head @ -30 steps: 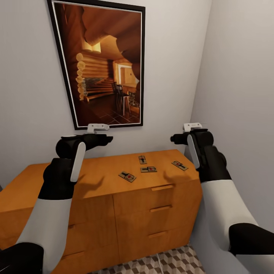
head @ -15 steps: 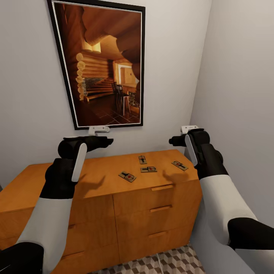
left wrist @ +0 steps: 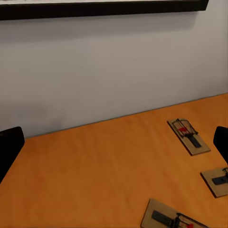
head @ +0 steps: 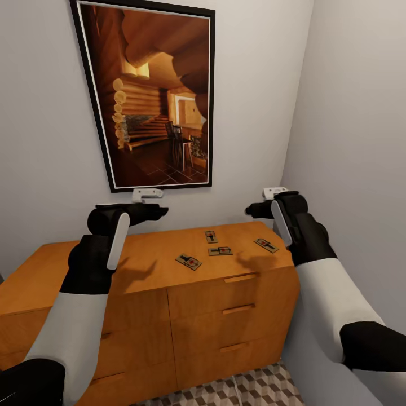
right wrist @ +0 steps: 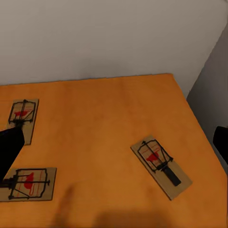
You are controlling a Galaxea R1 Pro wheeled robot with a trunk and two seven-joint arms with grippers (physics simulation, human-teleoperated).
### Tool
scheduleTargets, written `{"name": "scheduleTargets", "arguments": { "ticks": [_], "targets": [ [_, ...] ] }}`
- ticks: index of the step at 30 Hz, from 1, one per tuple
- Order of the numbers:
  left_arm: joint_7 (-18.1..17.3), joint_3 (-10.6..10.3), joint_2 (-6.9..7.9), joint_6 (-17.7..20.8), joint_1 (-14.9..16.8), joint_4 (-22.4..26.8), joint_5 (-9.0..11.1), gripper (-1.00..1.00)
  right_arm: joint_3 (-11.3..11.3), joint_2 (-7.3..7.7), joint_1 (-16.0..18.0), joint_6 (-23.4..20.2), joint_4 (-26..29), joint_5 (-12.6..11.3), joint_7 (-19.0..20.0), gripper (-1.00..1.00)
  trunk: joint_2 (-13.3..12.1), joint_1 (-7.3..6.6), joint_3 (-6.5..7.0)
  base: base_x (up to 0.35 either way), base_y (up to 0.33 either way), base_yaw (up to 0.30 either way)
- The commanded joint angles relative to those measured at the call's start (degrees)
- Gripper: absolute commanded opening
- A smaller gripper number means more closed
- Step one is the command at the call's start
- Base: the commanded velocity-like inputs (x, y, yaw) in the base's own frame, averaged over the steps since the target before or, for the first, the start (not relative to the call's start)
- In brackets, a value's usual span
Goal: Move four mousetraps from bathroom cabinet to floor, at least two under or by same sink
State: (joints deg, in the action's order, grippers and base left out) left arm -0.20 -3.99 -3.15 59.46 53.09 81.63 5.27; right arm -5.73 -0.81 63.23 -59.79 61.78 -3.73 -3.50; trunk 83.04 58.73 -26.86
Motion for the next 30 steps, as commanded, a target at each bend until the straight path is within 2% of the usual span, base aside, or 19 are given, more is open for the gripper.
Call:
{"name": "scheduleTargets", "arguments": {
  "ticks": [1,2,3,6,7,10,13,17,30],
  "targets": [
    [0.1,0.0,-0.01,0.3,0.1,0.0,0.3,1.00,-0.8,0.56,0.0,-0.2,0.1,-1.2,-0.4,1.00,0.0,0.00,-0.07,0.000,0.000,0.000],
    [0.1,0.0,-0.01,0.3,0.0,0.0,0.4,1.00,-1.5,1.17,0.1,-0.2,0.2,-2.1,-0.4,1.00,0.0,0.00,-0.07,0.000,0.000,0.000],
    [0.1,0.0,-0.01,0.3,0.0,-0.1,0.4,1.00,-2.7,2.49,0.1,-0.2,0.4,-4.3,-0.3,1.00,0.0,0.00,-0.07,0.000,0.000,0.000],
    [0.1,0.0,0.02,0.3,0.0,-0.2,0.4,1.00,-4.0,4.32,0.1,-0.2,1.1,-8.1,-0.3,1.00,0.0,0.00,-0.07,0.000,0.000,0.000],
    [0.1,0.0,0.02,0.3,0.0,-0.2,0.4,1.00,-4.0,4.32,0.1,-0.2,1.1,-8.1,-0.3,1.00,0.0,0.00,-0.07,0.000,0.000,0.000],
    [0.1,0.0,0.04,0.3,0.0,-0.4,0.4,1.00,-4.8,5.57,0.1,-0.2,1.9,-11.5,-0.4,1.00,0.0,0.00,-0.07,0.000,0.000,0.000],
    [0.1,0.0,0.03,0.3,0.0,-0.6,0.4,1.00,-5.2,6.27,0.1,-0.2,2.4,-13.3,-0.4,1.00,0.0,0.00,-0.07,0.000,0.000,0.000],
    [0.1,0.0,0.04,0.3,0.0,-0.8,0.4,1.00,-5.4,6.68,0.1,-0.2,2.8,-14.5,-0.5,1.00,0.0,0.00,-0.07,0.000,0.000,0.000],
    [0.1,0.0,0.08,0.2,0.0,-1.6,0.4,1.00,-5.7,6.63,0.1,-0.2,3.1,-15.0,-0.9,1.00,0.0,0.00,-0.07,0.000,0.000,0.000]
  ]
}}
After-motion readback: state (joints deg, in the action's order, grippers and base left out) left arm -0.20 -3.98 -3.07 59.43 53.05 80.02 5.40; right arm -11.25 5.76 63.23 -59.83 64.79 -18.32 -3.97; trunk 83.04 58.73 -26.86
